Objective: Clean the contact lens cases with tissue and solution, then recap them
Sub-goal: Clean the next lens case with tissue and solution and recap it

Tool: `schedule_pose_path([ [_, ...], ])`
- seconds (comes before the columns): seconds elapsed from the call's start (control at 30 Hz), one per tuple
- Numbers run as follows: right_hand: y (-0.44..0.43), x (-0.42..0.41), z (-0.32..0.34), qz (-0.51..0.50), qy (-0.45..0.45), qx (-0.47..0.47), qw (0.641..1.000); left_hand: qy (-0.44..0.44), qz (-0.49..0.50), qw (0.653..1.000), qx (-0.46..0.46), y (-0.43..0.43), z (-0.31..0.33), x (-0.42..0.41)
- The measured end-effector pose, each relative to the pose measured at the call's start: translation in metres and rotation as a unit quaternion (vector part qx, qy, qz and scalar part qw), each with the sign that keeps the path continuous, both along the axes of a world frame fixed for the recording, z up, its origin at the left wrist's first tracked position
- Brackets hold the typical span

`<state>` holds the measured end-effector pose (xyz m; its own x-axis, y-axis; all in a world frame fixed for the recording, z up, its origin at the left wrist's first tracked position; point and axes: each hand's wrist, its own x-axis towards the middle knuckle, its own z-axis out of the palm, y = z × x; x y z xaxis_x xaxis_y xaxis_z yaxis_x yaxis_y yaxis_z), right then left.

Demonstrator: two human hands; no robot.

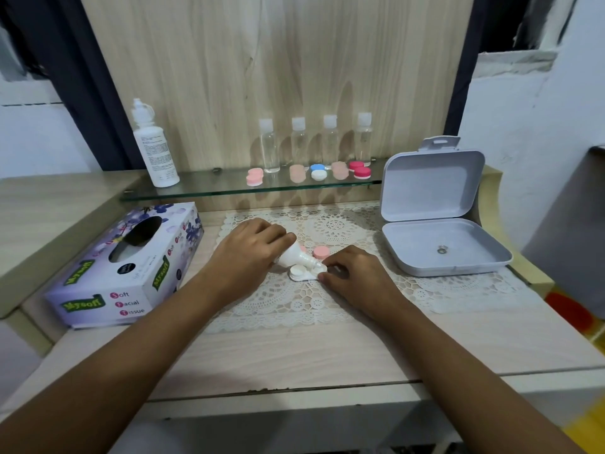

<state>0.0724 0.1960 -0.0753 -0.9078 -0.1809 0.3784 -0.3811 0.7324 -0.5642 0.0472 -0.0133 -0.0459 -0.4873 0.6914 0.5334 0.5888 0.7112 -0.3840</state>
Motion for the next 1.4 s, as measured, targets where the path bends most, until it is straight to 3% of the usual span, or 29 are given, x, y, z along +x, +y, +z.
schedule_pose_path([
  [0.3,0.0,-0.001,-0.001,-0.001,0.002,0.001,1.0,-0.024,0.021,0.999,0.026,-0.005,-0.005,-0.001],
  [0.43,0.0,-0.001,-0.002,-0.005,0.004,0.007,1.0,-0.093,0.056,0.984,0.139,-0.007,-0.01,0.0],
  [0.57,0.0,-0.001,-0.002,-0.006,0.004,0.004,1.0,-0.156,0.09,0.926,0.333,-0.005,-0.007,0.0],
  [0.7,0.0,-0.001,-0.001,-0.006,0.006,0.003,1.0,-0.231,0.104,0.815,0.521,-0.002,-0.003,-0.005],
  [0.77,0.0,0.0,-0.002,-0.006,0.008,0.004,1.0,-0.243,0.113,0.772,0.576,-0.003,-0.005,-0.009],
  [0.87,0.0,0.0,-0.002,-0.007,0.007,0.001,1.0,-0.243,0.133,0.739,0.614,-0.007,-0.01,-0.016],
  [1.3,0.0,-0.001,0.0,-0.004,0.004,0.005,1.0,-0.255,0.154,0.752,0.588,-0.011,-0.015,-0.016],
  [1.4,0.0,0.0,0.0,-0.005,0.005,0.003,1.0,-0.213,0.176,0.776,0.568,-0.006,-0.011,-0.01],
])
